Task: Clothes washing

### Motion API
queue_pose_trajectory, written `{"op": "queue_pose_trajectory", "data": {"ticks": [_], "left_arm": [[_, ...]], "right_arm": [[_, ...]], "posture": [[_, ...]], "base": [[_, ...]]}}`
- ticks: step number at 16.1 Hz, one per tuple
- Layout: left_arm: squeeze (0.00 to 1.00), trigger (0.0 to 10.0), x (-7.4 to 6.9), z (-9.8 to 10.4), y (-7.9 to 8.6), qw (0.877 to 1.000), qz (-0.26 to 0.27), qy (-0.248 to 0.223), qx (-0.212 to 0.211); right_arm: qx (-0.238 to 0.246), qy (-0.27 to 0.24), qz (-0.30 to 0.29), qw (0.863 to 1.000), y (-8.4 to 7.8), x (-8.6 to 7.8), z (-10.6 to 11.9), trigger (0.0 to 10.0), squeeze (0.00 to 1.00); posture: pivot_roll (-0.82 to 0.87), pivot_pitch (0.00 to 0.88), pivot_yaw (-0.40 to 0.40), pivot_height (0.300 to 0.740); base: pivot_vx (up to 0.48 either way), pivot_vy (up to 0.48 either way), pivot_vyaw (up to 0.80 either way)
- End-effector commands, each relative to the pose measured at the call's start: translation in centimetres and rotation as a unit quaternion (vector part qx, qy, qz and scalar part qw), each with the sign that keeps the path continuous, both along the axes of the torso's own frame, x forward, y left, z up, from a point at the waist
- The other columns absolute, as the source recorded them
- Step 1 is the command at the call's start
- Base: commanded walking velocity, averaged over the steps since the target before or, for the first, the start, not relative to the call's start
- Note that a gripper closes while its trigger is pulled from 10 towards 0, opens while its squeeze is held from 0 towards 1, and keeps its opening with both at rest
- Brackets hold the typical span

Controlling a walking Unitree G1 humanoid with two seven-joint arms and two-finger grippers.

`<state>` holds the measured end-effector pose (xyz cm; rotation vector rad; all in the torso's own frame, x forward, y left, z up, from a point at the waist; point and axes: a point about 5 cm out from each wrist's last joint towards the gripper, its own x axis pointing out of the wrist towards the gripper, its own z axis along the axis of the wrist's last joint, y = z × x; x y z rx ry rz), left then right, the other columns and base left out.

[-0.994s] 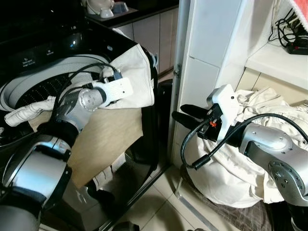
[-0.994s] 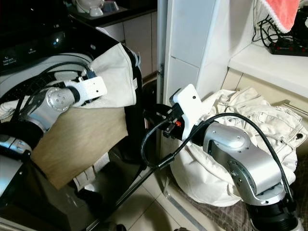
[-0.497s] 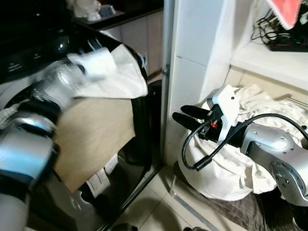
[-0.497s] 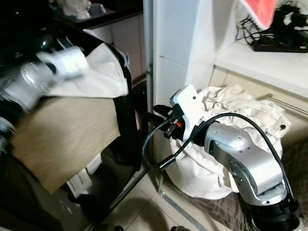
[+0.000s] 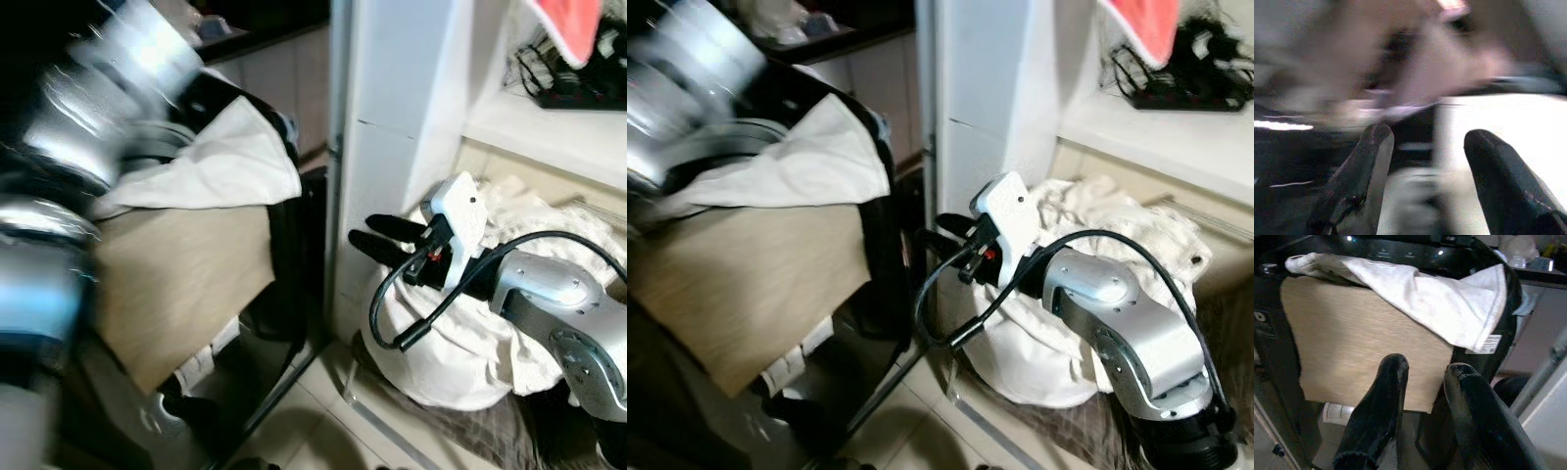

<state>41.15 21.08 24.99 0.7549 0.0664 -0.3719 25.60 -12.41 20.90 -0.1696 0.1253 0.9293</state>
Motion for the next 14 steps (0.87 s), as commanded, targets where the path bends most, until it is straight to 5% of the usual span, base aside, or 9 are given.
{"op": "queue_pose_trajectory", "data": {"ticks": [1,2,5,7,8,14], "left_arm": [[0.0,10.0,-0.1,0.1,-0.4,0.999,-0.034,0.014,-0.01],[0.0,10.0,-0.5,-2.2,-1.8,0.996,-0.079,0.047,0.021],[0.0,10.0,-1.0,-5.0,-2.8,0.988,-0.101,0.09,0.068],[0.0,10.0,-1.4,-6.8,-2.4,0.977,-0.096,0.11,0.154],[0.0,10.0,-1.4,-7.2,-2.0,0.971,-0.084,0.1,0.198],[0.0,10.0,-0.7,-6.1,-0.3,0.962,0.013,0.019,0.272]], "right_arm": [[-0.008,0.0,0.005,1.0,0.1,-0.1,0.0,10.0,0.0],[-0.011,0.001,0.009,1.0,0.2,-0.1,-0.1,10.0,0.0],[-0.015,0.003,0.015,1.0,0.4,-0.4,-0.3,10.0,0.0],[-0.02,0.006,0.016,1.0,0.4,-0.5,-0.5,10.0,0.0],[-0.021,0.006,0.016,1.0,0.4,-0.6,-0.5,10.0,0.0],[-0.031,0.003,0.017,0.999,0.5,-0.5,-0.6,10.0,0.0]], "posture": [[-0.08,0.0,0.058,0.74],[-0.08,0.0,0.057,0.74],[-0.09,0.0,0.059,0.74],[-0.1,0.0,0.061,0.74],[-0.1,0.0,0.061,0.74],[-0.1,0.0,0.057,0.74]], "base": [[0.0,0.0,0.0],[0.0,0.0,0.0],[0.0,0.0,0.0],[0.0,0.0,0.0],[0.0,0.0,0.0],[0.0,0.0,0.0]]}}
